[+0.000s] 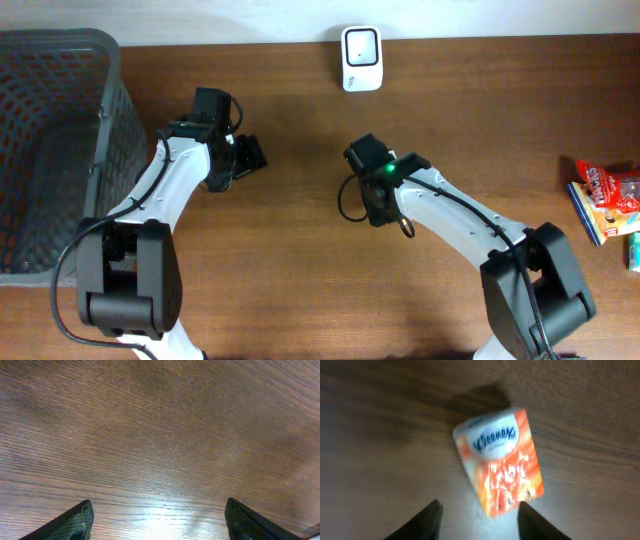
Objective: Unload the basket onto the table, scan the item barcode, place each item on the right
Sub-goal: 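Release the orange pack and move the right gripper toward center, then grasp the orange Kleenex pack with the right gripper and lift it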
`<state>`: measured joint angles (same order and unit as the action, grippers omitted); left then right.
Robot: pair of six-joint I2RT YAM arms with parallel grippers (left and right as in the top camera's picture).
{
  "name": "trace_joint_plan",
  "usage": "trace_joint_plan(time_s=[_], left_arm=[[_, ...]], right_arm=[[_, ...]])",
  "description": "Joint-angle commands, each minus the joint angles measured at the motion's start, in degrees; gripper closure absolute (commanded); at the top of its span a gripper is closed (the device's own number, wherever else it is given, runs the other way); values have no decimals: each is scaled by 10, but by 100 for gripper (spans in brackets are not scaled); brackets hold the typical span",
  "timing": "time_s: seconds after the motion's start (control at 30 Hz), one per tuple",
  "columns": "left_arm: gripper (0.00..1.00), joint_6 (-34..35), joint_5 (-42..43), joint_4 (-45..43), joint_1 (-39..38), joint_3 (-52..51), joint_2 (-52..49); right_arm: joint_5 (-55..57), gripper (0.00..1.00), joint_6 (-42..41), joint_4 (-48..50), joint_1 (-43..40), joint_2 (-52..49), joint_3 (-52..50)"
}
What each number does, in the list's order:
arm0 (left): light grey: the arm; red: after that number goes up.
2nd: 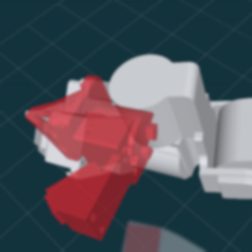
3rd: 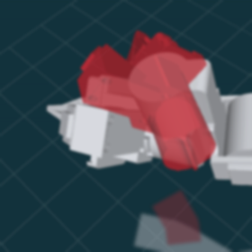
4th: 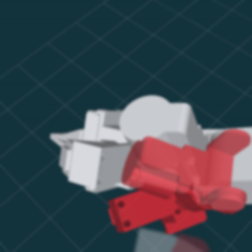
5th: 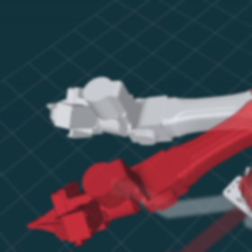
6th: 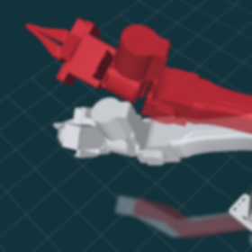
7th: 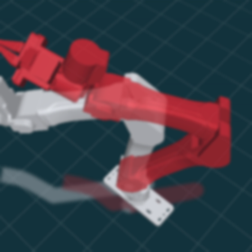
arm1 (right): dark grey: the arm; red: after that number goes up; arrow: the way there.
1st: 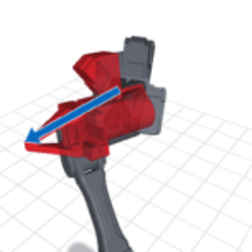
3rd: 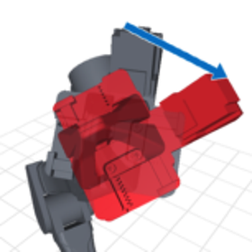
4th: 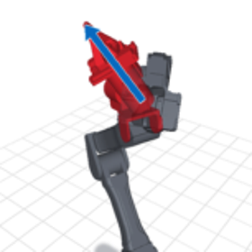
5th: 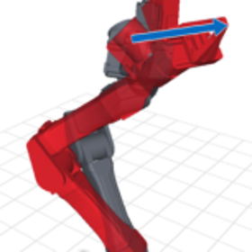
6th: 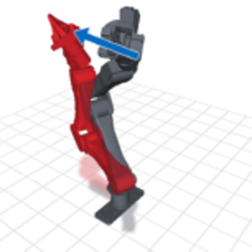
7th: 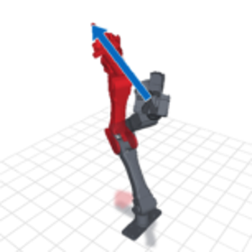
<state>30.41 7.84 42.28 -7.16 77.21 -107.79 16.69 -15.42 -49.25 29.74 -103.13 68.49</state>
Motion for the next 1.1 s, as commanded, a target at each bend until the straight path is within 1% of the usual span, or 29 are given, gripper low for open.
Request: trace_joint_plan(time_s=[0.0, 0.13, 0.2, 0.23, 0.27, 0.3, 0.33, 0.37, 0.4, 0.5, 0.57, 0.63, 0.67, 0.7, 0.77, 0.83, 0.87, 0.93, 0.97, 1.03, 1.07], left_arm=[[18, -5, -9, 0, 1, 6, 10], [18, -6, -8, 2, 1, 6, 10], [18, -6, -9, 5, 1, 6, 10], [18, -5, -9, 5, 1, 6, 10], [18, -6, -9, 5, 1, 6, 10], [18, -6, -9, 5, 1, 6, 10], [14, -6, -9, 6, 1, 6, 10], [14, -5, -9, 7, 1, 6, 10], [14, -5, -9, 7, 1, 6, 10], [13, -6, -9, 7, 1, 6, 10], [13, -6, -9, 7, 1, 6, 10], [13, -6, -9, 7, 1, 6, 10], [12, -5, -9, 7, 1, 6, 10], [12, -5, -9, 7, 1, 6, 10], [12, -6, -9, 7, 1, 6, 10], [12, -5, -9, 7, 1, 6, 10], [12, -5, -9, 7, 1, 6, 10], [12, -5, -8, 7, 1, 6, 10], [12, -5, -8, 7, 1, 6, 10], [12, -5, -8, 7, 1, 6, 10], [12, -5, -8, 8, 1, 6, 10]], right_arm=[[20, 54, -10, 40, -2, 4, -31], [21, 54, -10, 92, -2, 2, -69], [41, 54, -12, 106, -2, -6, -78], [57, 57, -16, 108, -2, -13, -78], [63, 64, -16, 111, -2, -19, -78], [63, 72, -23, 112, -2, -21, -78], [63, 76, -31, 112, -2, -21, -78], [63, 87, -31, 113, -2, -20, -76], [59, 96, -42, 111, -2, -20, -71], [33, 96, -46, 99, -2, -20, -46], [-29, 96, -46, 58, -3, -19, 9], [-137, 96, -46, 15, -16, -17, 75], [-212, 96, -46, -5, -31, -17, 109], [-301, 96, -46, -4, -51, -17, 121], [-464, 96, -46, 2, -90, -24, 113], [-575, 96, -46, 29, -117, -35, 73], [-608, 96, -49, 53, -125, -40, 45], [-627, 96, -71, 88, -134, -48, 2], [-594, 96, -74, 82, -143, -50, -5], [-455, 96, -76, 31, -165, -48, 4], [-391, 92, -76, 1, -177, -48, 11]])
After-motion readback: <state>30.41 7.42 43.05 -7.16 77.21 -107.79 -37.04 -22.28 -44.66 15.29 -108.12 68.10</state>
